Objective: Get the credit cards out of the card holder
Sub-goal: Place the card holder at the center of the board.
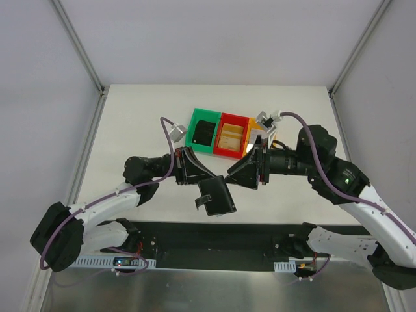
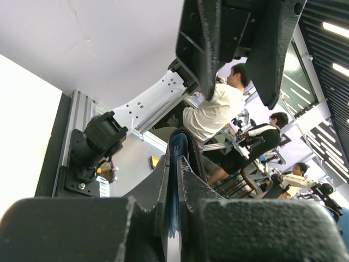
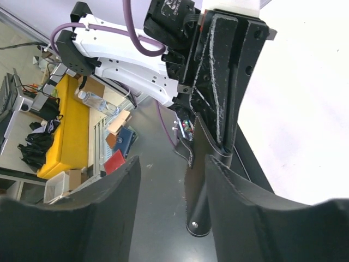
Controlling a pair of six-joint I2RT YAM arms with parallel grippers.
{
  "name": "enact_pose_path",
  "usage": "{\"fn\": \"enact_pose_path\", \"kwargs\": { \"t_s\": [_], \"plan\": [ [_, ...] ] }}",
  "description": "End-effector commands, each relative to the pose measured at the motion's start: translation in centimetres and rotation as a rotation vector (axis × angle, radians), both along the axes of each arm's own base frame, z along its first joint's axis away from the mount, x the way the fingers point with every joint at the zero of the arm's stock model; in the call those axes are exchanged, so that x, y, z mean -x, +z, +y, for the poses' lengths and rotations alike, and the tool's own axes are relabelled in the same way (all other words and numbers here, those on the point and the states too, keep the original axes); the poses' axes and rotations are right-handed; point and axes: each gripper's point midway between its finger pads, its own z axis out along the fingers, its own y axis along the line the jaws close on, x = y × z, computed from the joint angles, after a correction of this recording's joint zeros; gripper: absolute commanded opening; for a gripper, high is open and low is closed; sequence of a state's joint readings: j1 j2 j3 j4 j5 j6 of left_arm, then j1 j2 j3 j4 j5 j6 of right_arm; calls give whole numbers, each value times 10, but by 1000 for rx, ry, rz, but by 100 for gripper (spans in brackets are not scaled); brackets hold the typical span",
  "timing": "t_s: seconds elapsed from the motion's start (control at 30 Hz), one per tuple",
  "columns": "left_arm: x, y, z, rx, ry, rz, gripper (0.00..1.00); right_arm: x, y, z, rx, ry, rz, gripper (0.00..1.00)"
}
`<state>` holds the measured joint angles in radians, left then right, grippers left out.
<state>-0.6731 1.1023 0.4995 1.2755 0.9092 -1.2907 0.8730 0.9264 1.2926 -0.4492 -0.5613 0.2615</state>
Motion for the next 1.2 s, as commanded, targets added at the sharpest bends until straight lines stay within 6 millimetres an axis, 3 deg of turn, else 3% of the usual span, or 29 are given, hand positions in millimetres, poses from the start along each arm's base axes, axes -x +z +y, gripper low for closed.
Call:
{"fn": "enact_pose_path", "kwargs": {
  "t_s": [0.0,0.23,0.37,0.5,0.63,0.77,0.87,1.17],
  "plan": [
    [34,55,28,257,9,-336,0,-2,8,-5,-30,-24,-29,55],
    [22,50,23,187,57,-279,0,-10,-13,-11,73,-69,-31,62],
    [-4,37,11,20,150,-166,0,-24,-35,-23,251,-184,-120,64],
    [-34,23,6,-176,294,-111,0,-52,-59,-41,458,-362,-239,65],
    [-63,-5,10,-390,433,24,0,-67,-66,-46,529,-459,-316,66],
    [-83,-47,13,-632,505,157,0,-79,-65,-44,552,-533,-357,71],
    [-95,-67,22,-823,608,158,0,-88,-66,-41,567,-565,-400,74],
    [-115,-71,36,-1081,808,70,0,-97,-81,-7,503,-588,-412,80]
  ]
}}
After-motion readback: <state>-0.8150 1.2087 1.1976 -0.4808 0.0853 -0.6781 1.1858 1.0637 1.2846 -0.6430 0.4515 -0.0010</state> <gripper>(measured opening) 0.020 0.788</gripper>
